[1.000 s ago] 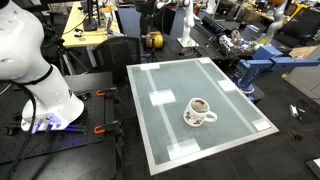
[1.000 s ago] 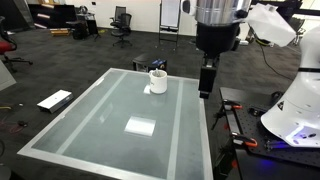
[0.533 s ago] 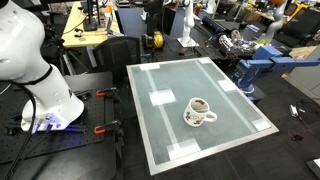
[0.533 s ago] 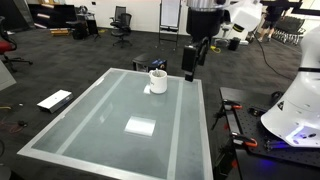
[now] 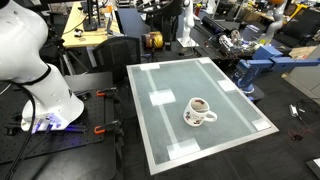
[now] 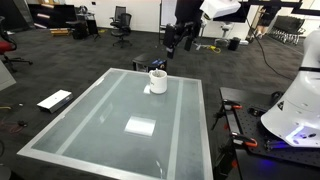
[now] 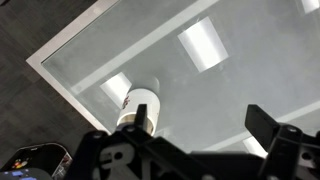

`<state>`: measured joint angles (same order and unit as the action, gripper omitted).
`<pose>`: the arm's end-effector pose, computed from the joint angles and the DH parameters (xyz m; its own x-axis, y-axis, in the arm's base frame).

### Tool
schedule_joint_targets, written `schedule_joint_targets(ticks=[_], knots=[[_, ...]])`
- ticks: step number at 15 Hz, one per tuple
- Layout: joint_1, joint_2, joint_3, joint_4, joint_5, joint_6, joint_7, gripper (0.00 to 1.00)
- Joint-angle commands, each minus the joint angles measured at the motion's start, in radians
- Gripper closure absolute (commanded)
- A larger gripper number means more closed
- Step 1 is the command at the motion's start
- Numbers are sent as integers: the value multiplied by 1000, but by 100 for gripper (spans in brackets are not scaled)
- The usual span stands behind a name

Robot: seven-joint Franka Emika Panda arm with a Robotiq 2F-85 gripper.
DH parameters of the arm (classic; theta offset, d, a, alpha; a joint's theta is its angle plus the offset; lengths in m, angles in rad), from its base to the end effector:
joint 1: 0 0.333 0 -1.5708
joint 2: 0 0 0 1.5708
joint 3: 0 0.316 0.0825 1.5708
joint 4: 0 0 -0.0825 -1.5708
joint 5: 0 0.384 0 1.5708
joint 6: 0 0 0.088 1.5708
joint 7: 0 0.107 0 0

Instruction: Take the pen from the cup and put it on the table

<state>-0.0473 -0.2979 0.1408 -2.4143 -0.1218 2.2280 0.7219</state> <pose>0.4552 0.0402 0.4330 0.8350 -0.5228 0.1717 -0.5363 -0.8430 0.0413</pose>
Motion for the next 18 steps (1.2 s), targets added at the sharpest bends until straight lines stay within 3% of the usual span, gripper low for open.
schedule_joint_targets(ticks=[1, 5, 10, 18], knots=[[-53, 47, -6, 22, -89, 61, 114, 0], [-95, 106, -17, 32, -213, 102, 264, 0], [-89, 180, -54, 53, -308, 105, 406, 0], [-65, 174, -75, 46, -315, 67, 407, 0]])
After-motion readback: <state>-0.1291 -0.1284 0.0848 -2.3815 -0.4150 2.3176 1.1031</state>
